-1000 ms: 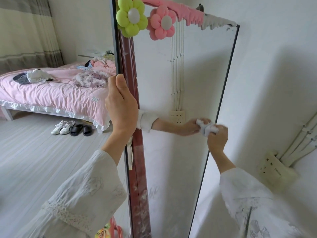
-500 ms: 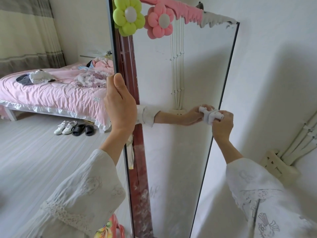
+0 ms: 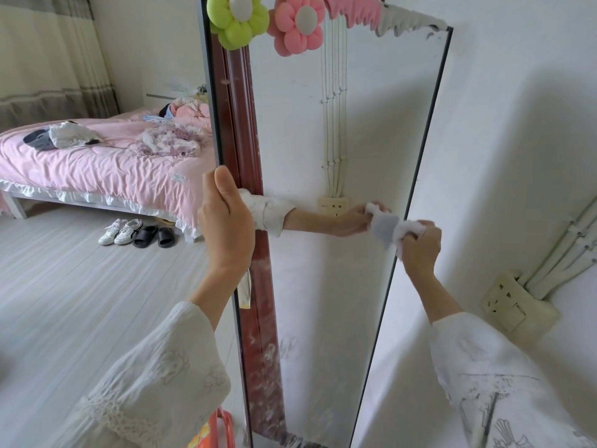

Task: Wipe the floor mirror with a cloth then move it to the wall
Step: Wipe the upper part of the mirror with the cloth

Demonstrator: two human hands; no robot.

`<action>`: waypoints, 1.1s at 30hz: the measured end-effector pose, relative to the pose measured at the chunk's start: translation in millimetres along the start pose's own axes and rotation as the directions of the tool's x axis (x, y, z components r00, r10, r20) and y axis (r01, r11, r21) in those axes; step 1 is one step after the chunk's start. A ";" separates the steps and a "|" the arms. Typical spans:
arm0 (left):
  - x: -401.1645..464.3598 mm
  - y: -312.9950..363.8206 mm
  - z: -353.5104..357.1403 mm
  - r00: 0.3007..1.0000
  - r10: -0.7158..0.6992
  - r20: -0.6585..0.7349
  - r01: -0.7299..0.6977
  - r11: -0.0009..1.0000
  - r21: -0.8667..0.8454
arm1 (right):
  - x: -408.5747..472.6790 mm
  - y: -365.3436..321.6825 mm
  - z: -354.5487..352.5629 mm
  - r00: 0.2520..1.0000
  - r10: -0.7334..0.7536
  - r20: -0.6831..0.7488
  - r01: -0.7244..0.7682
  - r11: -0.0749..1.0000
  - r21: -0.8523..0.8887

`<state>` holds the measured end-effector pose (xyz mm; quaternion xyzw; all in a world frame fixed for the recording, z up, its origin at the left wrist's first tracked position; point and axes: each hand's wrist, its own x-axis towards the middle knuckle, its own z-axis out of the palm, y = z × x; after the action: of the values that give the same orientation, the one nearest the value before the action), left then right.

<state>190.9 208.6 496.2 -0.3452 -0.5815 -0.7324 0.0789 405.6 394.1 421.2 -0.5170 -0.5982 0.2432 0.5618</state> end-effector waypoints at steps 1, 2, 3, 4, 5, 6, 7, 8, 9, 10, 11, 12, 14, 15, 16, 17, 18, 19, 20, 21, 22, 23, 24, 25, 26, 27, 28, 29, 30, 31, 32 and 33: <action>-4.2 -3.0 -0.9 1.000 -0.015 0.004 0.015 1.000 0.002 | 3.5 -10.0 1.6 0.998 -0.068 -0.015 0.068 0.997 0.040; -7.5 -5.8 -1.1 1.000 -0.028 0.007 0.028 1.000 0.003 | 4.5 -17.4 4.3 0.989 -0.145 -0.006 0.145 0.985 0.090; -9.3 -7.1 -1.2 0.999 -0.033 0.008 0.033 0.999 0.002 | 5.2 -17.8 9.3 0.975 -0.220 0.022 0.216 0.968 0.131; -10.3 -8.4 -0.9 0.999 -0.038 0.007 0.038 0.999 0.003 | 3.3 -15.2 14.4 0.961 -0.272 0.053 0.259 0.949 0.178; -10.3 -9.5 -0.7 0.999 -0.039 0.005 0.039 0.999 0.004 | 0.6 -5.8 20.1 0.958 -0.279 0.069 0.261 0.944 0.203; -9.1 -10.0 -0.3 0.999 -0.040 0.004 0.040 0.999 0.000 | -5.1 5.7 25.1 0.965 -0.251 0.072 0.231 0.948 0.219; -8.4 -11.5 0.0 0.999 -0.042 0.004 0.042 0.999 -0.001 | -16.0 18.2 28.8 0.975 -0.208 0.072 0.187 0.955 0.230; -7.3 -12.3 0.1 0.999 -0.040 0.003 0.040 0.999 0.001 | -30.1 30.8 30.1 0.985 -0.151 0.081 0.127 0.963 0.239; -6.6 -12.2 0.2 0.999 -0.035 0.001 0.035 0.999 0.003 | -44.6 45.2 30.6 0.992 -0.077 0.099 0.053 0.972 0.227; -7.0 -12.8 -0.1 1.000 -0.031 0.002 0.031 1.000 0.005 | -60.3 58.4 29.6 0.992 0.019 0.126 -0.043 0.982 0.185; -7.5 -12.7 -0.2 1.000 -0.027 0.005 0.027 1.000 0.005 | -72.9 70.2 28.0 0.981 0.129 0.147 -0.148 0.981 0.127; -8.8 -13.0 -0.5 1.000 -0.023 0.010 0.023 1.000 0.003 | -81.5 81.7 26.2 0.958 0.238 0.158 -0.251 0.966 0.065; -11.5 -13.2 -1.0 1.000 -0.018 0.021 0.018 1.000 0.000 | -82.7 96.4 23.4 0.899 0.402 0.173 -0.401 0.915 -0.044; -12.0 -13.5 -1.6 1.000 -0.016 0.022 0.016 1.000 0.002 | -76.7 97.9 23.1 0.884 0.434 0.171 -0.426 0.901 -0.083; -12.0 -13.8 -2.1 1.000 -0.015 0.024 0.015 1.000 0.005 | -69.1 95.9 22.4 0.883 0.445 0.151 -0.434 0.895 -0.102; -11.8 -14.2 -2.6 1.000 -0.013 0.027 0.013 1.000 0.010 | -61.1 89.8 21.3 0.894 0.436 0.109 -0.426 0.899 -0.100; -11.3 -14.5 -3.2 0.999 -0.012 0.030 0.012 1.000 0.016 | -53.1 78.4 18.8 0.913 0.406 0.048 -0.401 0.912 -0.087; -10.8 -14.5 -3.7 0.999 -0.010 0.033 0.010 1.000 0.020 | -43.6 66.8 15.7 0.939 0.344 -0.021 -0.344 0.935 -0.080; -10.9 -14.4 -4.0 0.999 -0.010 0.036 0.009 1.000 0.026 | -34.6 50.8 12.1 0.961 0.268 -0.068 -0.272 0.959 -0.072; -11.1 -13.9 -4.2 0.999 -0.009 0.038 0.008 1.000 0.030 | -26.5 34.0 9.0 0.979 0.187 -0.083 -0.191 0.980 -0.047; -11.7 -13.5 -4.1 0.999 -0.012 0.040 0.011 0.999 0.036 | -21.1 16.5 7.6 0.991 0.115 -0.076 -0.115 0.993 0.003; -12.3 -13.0 -3.8 0.999 -0.015 0.039 0.014 0.999 0.041 | -18.4 0.6 7.7 0.998 0.032 -0.056 -0.029 0.998 0.052; -12.9 -12.1 -3.5 0.999 -0.018 0.036 0.017 0.999 0.044 | -19.8 -12.8 9.3 0.999 -0.044 -0.026 0.046 0.996 0.079; -13.1 -11.6 -3.4 0.999 -0.021 0.034 0.019 0.999 0.046 | -23.8 -21.3 12.6 0.994 -0.109 0.007 0.107 0.989 0.102; -13.3 -11.0 -3.2 0.999 -0.024 0.033 0.022 0.999 0.044 | -29.1 -22.2 16.6 0.990 -0.136 0.029 0.131 0.985 0.116; -13.3 -10.9 -3.3 0.999 -0.026 0.033 0.025 0.999 0.042 | -36.6 -18.9 20.4 0.991 -0.131 0.038 0.125 0.984 0.129; -13.1 -10.8 -3.3 0.999 -0.030 0.032 0.028 0.999 0.040 | -44.8 -9.6 24.3 0.994 -0.105 0.041 0.099 0.987 0.129; -13.1 -10.7 -3.2 0.999 -0.031 0.032 0.030 0.999 0.041 | -55.6 -0.1 26.7 0.994 -0.095 0.047 0.088 0.988 0.127; -12.8 -10.3 -3.0 0.999 -0.032 0.030 0.031 0.999 0.041 | -67.1 10.5 27.9 0.993 -0.085 0.077 0.075 0.990 0.119; -13.0 -10.4 -3.4 0.999 -0.032 0.030 0.031 0.999 0.040 | -78.9 22.6 27.4 0.989 -0.060 0.132 0.047 0.994 0.099; -12.8 -10.0 -3.3 0.999 -0.030 0.030 0.029 0.999 0.040 | -87.9 33.5 24.6 0.981 0.000 0.193 -0.015 0.997 0.074; -12.6 -9.7 -3.3 0.999 -0.028 0.032 0.026 0.999 0.042 | -94.4 43.2 21.1 0.963 0.073 0.260 -0.080 0.997 0.017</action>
<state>194.0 204.9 480.6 -0.3476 -0.6023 -0.7155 0.0665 385.4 331.0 338.5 -0.4958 -0.6429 0.3381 0.4760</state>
